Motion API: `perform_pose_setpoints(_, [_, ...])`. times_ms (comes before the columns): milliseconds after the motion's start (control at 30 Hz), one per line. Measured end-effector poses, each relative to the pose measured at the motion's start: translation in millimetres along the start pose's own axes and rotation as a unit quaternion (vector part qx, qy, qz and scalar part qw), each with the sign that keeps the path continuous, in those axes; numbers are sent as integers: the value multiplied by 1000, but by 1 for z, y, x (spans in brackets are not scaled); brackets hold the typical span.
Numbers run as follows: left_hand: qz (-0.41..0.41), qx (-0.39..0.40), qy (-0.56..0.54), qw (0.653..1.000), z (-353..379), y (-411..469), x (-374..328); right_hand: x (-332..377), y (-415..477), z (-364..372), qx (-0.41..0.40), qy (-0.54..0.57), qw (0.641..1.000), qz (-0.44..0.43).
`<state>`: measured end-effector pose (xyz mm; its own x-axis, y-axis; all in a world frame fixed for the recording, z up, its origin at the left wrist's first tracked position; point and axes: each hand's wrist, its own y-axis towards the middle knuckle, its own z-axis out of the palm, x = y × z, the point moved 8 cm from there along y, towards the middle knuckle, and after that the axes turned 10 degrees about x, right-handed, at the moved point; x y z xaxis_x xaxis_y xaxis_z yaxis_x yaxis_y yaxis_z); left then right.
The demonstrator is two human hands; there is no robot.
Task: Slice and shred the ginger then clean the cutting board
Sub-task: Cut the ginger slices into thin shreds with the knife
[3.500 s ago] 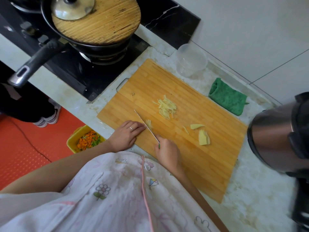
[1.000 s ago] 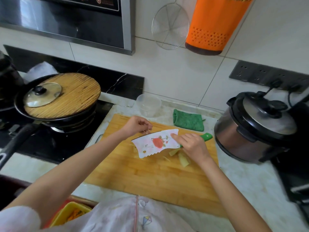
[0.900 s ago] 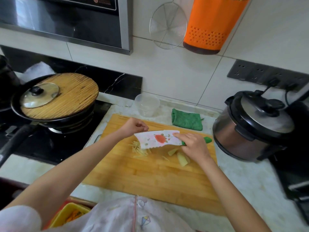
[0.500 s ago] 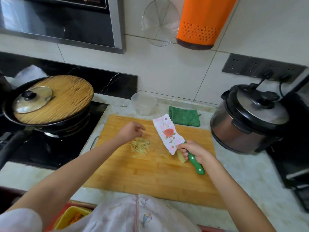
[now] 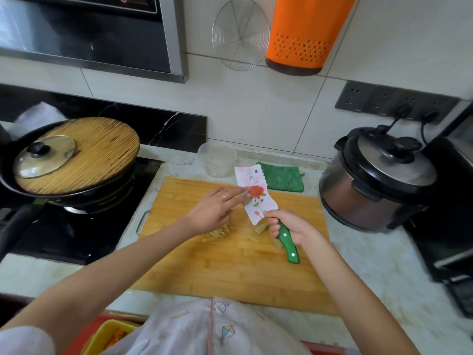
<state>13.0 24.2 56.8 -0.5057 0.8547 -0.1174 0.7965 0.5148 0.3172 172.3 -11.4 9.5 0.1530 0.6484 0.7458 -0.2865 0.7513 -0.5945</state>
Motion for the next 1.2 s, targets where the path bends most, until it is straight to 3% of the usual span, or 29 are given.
perform_pose_setpoints(67, [-61,-53,-98,992,-7,-4,0,3,2,5,0,19,1000,-2])
perform_pose_setpoints(100, [-142,-92,-204,964,-9,-7,9,5,3,8,0,19,1000,-3])
perform_pose_setpoints(133, [-246,-126,-335,901,-4,-13,21,6,4,11,1,18,1000,-6])
perform_pose_setpoints(200, [-394,-131,-606,679,23,-23,29,7,6,16,4,23,1000,-16])
perform_pose_setpoints(233, [-409,-106,-700,576,36,-22,24,9,7,18,5,22,1000,-21])
perform_pose_setpoints(267, [-402,-66,-750,521,43,-20,19,10,8,20,4,15,1000,-24])
perform_pose_setpoints(367, [-365,2,-787,498,39,-16,5,12,12,24,1,-6,999,-36])
perform_pose_setpoints(600, [-412,0,-785,462,45,-23,13,15,12,27,-6,-25,998,-66])
perform_pose_setpoints(700, [-418,-24,-803,424,46,-22,14,15,9,24,-16,-19,997,-74])
perform_pose_setpoints(733, [-417,-28,-804,423,46,-22,15,16,8,22,-23,-23,996,-78])
perform_pose_setpoints(767, [-417,-26,-790,448,45,-22,18,18,6,19,-33,-31,995,-84])
perform_pose_setpoints(800, [-422,-11,-748,512,45,-23,24,19,3,14,-45,-41,994,-92])
perform_pose_setpoints(867, [-426,64,-555,711,42,-29,41,21,-2,4,-71,-59,990,-104])
perform_pose_setpoints(900, [-407,118,-437,793,43,-30,45,21,-5,-1,-84,-66,988,-107])
perform_pose_setpoints(933, [-386,167,-344,840,48,-32,46,20,-8,-7,-95,-72,987,-110])
perform_pose_setpoints(1000, [-363,213,-229,878,60,-38,49,17,-15,-17,-116,-85,983,-117])
perform_pose_setpoints(1100, [-363,201,-136,900,59,-39,50,7,-22,-33,-147,-110,976,-114])
perform_pose_setpoints(1200, [-310,185,-27,932,54,-27,42,-12,-30,-49,-177,-110,972,-105])
